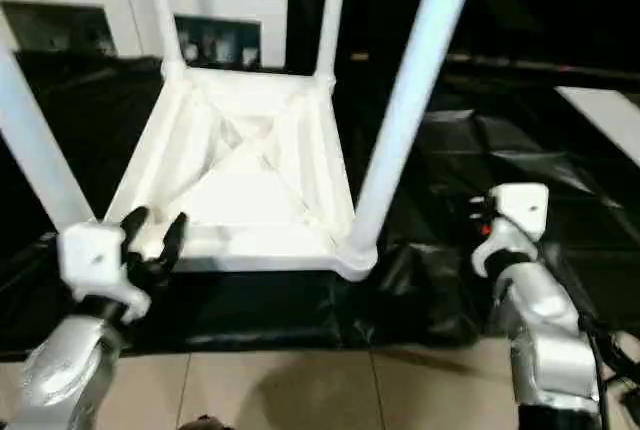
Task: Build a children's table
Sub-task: Rotate leg to tighten
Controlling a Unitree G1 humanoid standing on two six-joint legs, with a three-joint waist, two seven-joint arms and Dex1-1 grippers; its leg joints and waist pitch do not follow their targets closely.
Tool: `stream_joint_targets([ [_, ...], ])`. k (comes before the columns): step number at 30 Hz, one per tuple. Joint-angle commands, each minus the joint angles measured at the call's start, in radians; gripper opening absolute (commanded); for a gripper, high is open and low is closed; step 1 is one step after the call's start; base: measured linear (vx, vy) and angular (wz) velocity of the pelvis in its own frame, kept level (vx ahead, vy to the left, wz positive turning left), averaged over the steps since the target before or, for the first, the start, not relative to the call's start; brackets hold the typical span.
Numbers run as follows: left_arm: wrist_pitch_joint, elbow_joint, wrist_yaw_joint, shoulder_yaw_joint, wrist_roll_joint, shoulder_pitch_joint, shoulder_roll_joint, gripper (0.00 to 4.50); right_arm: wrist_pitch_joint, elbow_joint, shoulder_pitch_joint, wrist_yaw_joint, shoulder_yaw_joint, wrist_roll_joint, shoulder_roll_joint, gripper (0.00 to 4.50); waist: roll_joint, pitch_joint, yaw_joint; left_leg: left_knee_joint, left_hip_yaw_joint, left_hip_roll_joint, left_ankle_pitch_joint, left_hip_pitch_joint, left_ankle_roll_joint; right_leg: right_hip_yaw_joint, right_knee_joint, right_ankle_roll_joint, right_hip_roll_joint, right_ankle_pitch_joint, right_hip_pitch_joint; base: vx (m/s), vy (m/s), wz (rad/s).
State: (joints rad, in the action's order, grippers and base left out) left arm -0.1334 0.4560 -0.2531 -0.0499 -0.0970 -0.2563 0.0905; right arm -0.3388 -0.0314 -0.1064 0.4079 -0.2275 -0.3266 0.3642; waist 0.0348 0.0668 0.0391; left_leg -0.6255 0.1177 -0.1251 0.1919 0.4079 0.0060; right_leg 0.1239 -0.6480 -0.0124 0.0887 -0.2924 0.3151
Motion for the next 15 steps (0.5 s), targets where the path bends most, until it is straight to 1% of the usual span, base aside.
stream_joint_targets([
  [1,0.001,0.055,-0.070,-0.006,-0.079,-0.024,0.012,3.03,-0.059,-0.069,0.003,0.126,0.011,-0.087,0.044,4.41,-0.008,-0.040,0.036,0.241,-0.010,-0.071,0.958,0.044,-0.212,-0.020,-0.054,0.081,-0.010,-0.137,-0.054,-0.145,0.035,-0.04],
  [2,-0.012,0.078,-0.108,-0.022,-0.116,-0.050,0.035,3.03,-0.112,-0.114,0.010,0.198,0.022,-0.157,0.065,4.41,0.040,-0.039,0.026,0.151,-0.018,-0.073,0.783,-0.011,-0.234,-0.085,0.048,0.082,0.092,-0.540,0.020,-0.069,-0.032,-0.02],
  [3,-0.028,0.094,-0.144,-0.041,-0.164,-0.073,0.049,3.03,-0.142,-0.155,0.022,0.271,0.045,-0.200,0.096,4.41,0.040,-0.039,0.026,0.151,-0.018,-0.073,0.783,-0.011,-0.234,-0.085,0.048,0.082,0.092,-0.540,0.020,-0.069,-0.032,-0.02],
  [4,-0.042,0.108,-0.174,-0.058,-0.199,-0.095,0.063,3.25,-0.162,-0.188,0.032,0.336,0.066,-0.233,0.123,4.46,0.046,0.002,0.009,-0.141,-0.080,-0.027,0.126,-0.052,-0.096,-0.116,0.242,0.126,0.246,-0.895,0.071,-0.063,-0.032,-0.20],
  [5,-0.049,0.112,-0.188,-0.075,-0.210,-0.110,0.074,3.33,-0.192,-0.205,0.035,0.378,0.081,-0.260,0.143,4.48,0.037,0.008,-0.002,-0.088,-0.091,-0.051,0.133,-0.013,-0.139,-0.035,0.197,0.111,0.202,-0.822,0.008,-0.055,0.062,-0.39],
  [6,-0.054,0.112,-0.195,-0.089,-0.211,-0.125,0.087,3.39,-0.213,-0.214,0.036,0.417,0.098,-0.276,0.163,4.50,0.024,-0.002,0.000,-0.039,-0.086,-0.055,0.239,-0.029,-0.150,-0.014,0.171,0.109,0.147,-0.754,0.007,-0.055,0.062,-0.39],
  [7,-0.054,0.112,-0.195,-0.089,-0.211,-0.125,0.087,3.47,-0.213,-0.214,0.036,0.417,0.098,-0.276,0.163,4.50,-0.003,-0.004,-0.021,0.085,-0.121,-0.099,0.609,-0.022,-0.191,-0.009,0.086,0.081,0.051,-0.446,0.009,-0.025,0.062,-0.14],
  [8,-0.048,0.094,-0.161,-0.123,-0.185,-0.125,0.106,3.54,-0.216,-0.201,0.025,0.445,0.127,-0.263,0.174,4.50,-0.007,-0.019,-0.017,0.124,-0.131,-0.119,0.836,-0.036,-0.192,-0.022,0.058,0.089,0.047,-0.260,-0.012,-0.057,0.002,0.18],
  [9,-0.047,0.088,-0.146,-0.136,-0.180,-0.121,0.107,3.63,-0.214,-0.195,0.021,0.450,0.136,-0.258,0.174,4.50,-0.007,-0.017,-0.013,0.130,-0.126,-0.117,0.857,-0.039,-0.188,-0.032,0.060,0.098,0.051,-0.214,-0.011,-0.057,0.002,0.18],
  [10,-0.066,0.065,-0.084,-0.168,-0.132,-0.099,0.115,3.74,-0.197,-0.173,0.005,0.449,0.156,-0.233,0.163,4.50,0.004,-0.018,-0.019,0.128,-0.110,-0.107,0.776,-0.038,-0.181,-0.044,0.085,0.106,0.071,-0.191,-0.012,0.000,0.000,0.00],
  [11,-0.062,0.047,-0.038,-0.186,-0.084,-0.078,0.121,3.74,-0.177,-0.153,-0.008,0.439,0.168,-0.209,0.150,4.50,0.008,-0.010,-0.013,0.125,-0.093,-0.095,0.703,-0.033,-0.182,-0.052,0.117,0.091,0.087,-0.310,-0.010,-0.061,-0.020,-0.05],
  [12,-0.089,0.022,0.006,-0.201,-0.087,-0.015,0.114,3.92,-0.157,-0.109,-0.035,0.404,0.191,-0.171,0.116,4.50,0.016,-0.006,-0.006,0.114,-0.082,-0.090,0.659,-0.043,-0.183,-0.053,0.147,0.072,0.105,-0.470,-0.001,-0.061,-0.020,-0.05],
  [13,-0.089,0.022,0.006,-0.201,-0.087,-0.015,0.114,4.00,-0.157,-0.109,-0.035,0.404,0.191,-0.171,0.116,4.50,0.021,-0.006,-0.006,0.108,-0.078,-0.085,0.646,-0.054,-0.183,-0.048,0.163,0.060,0.107,-0.545,0.006,-0.091,-0.029,-0.08],
  [14,-0.112,-0.004,0.030,-0.193,-0.080,0.036,0.112,4.07,-0.146,-0.083,-0.050,0.374,0.212,-0.150,0.091,4.50,0.002,-0.013,0.007,0.095,-0.075,-0.085,0.612,-0.073,-0.178,-0.049,0.177,0.054,0.115,-0.569,0.007,-0.074,-0.030,-0.01],
  [15,-0.117,-0.016,0.035,-0.187,-0.081,0.057,0.112,4.13,-0.141,-0.073,-0.055,0.364,0.221,-0.143,0.079,4.50,0.012,-0.004,0.003,0.102,-0.072,-0.086,0.630,-0.077,-0.177,-0.039,0.186,0.049,0.106,-0.575,0.013,-0.074,-0.030,-0.01],
])
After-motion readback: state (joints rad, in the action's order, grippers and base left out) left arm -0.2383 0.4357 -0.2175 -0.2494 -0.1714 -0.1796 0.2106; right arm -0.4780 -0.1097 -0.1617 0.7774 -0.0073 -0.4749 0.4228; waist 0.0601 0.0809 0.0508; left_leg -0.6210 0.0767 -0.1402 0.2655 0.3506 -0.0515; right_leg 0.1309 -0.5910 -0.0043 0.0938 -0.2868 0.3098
